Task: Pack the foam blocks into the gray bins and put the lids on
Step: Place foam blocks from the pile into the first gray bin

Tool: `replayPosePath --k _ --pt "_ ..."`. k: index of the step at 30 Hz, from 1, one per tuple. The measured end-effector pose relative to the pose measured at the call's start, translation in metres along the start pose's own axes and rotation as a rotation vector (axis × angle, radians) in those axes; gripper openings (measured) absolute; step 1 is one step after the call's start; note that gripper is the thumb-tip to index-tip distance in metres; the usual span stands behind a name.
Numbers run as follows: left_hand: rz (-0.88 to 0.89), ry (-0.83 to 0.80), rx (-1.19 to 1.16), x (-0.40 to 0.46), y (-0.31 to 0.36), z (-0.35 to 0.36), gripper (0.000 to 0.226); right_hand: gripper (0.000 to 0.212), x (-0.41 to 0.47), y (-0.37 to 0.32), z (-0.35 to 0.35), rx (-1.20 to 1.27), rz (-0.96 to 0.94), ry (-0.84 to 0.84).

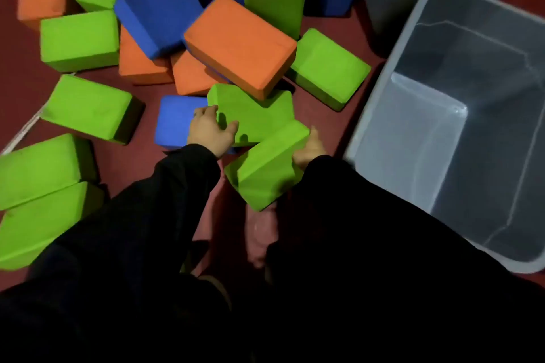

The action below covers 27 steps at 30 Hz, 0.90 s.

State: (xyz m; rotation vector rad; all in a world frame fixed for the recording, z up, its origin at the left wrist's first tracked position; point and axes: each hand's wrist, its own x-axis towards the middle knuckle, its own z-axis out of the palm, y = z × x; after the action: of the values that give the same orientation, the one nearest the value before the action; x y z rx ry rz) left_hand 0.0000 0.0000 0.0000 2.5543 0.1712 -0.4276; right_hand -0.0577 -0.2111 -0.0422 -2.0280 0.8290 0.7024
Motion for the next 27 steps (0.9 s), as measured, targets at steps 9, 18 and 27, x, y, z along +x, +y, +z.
replayPosePath --k 9,18,27 --pt "-0.203 -0.111 -0.080 0.040 -0.028 0.038 0.076 0.117 0.022 0.010 0.014 0.056 -0.071 0.125" --pt "-0.187 -0.076 -0.168 0.048 -0.054 0.005 0.127 0.111 -0.028 0.003 0.004 -0.147 -0.215 0.064" --pt "0.369 0.093 -0.051 -0.046 0.058 -0.108 0.105 0.107 -0.136 -0.045 -0.049 -0.419 -0.903 0.218"
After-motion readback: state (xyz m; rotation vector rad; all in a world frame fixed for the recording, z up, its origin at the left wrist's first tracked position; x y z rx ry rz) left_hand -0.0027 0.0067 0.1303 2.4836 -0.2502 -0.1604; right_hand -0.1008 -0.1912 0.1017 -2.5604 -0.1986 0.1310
